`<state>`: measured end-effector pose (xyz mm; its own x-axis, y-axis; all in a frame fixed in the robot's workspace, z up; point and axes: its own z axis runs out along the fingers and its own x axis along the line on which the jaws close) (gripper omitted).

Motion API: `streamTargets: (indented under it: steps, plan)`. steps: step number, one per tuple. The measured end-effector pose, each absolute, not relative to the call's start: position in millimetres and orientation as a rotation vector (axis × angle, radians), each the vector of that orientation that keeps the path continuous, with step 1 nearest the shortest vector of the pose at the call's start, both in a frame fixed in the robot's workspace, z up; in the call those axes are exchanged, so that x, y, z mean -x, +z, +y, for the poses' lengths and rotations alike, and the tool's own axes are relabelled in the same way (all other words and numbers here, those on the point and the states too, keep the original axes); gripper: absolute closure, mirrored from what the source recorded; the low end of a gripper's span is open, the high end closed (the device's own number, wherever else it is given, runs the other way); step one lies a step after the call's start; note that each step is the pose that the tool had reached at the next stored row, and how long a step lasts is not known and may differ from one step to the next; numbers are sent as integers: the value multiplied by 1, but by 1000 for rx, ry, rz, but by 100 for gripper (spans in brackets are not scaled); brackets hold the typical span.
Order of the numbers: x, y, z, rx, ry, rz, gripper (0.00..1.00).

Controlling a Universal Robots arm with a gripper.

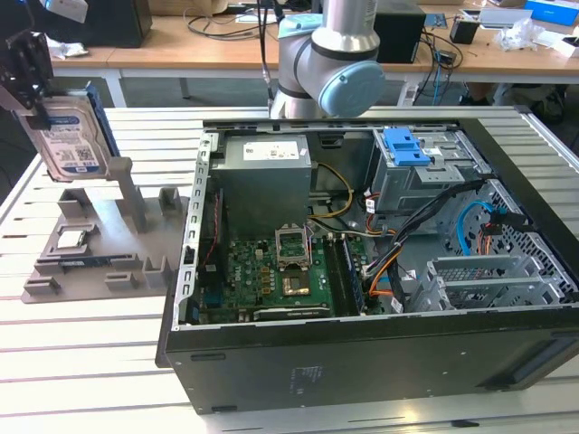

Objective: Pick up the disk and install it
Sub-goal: 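Pick up the disk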

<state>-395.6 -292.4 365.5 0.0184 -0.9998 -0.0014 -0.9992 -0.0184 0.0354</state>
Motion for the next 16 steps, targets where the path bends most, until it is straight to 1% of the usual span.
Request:
streamTargets:
  steps: [16]
  plan:
    - [396,405,-292,-2224,-40,-2184,64]
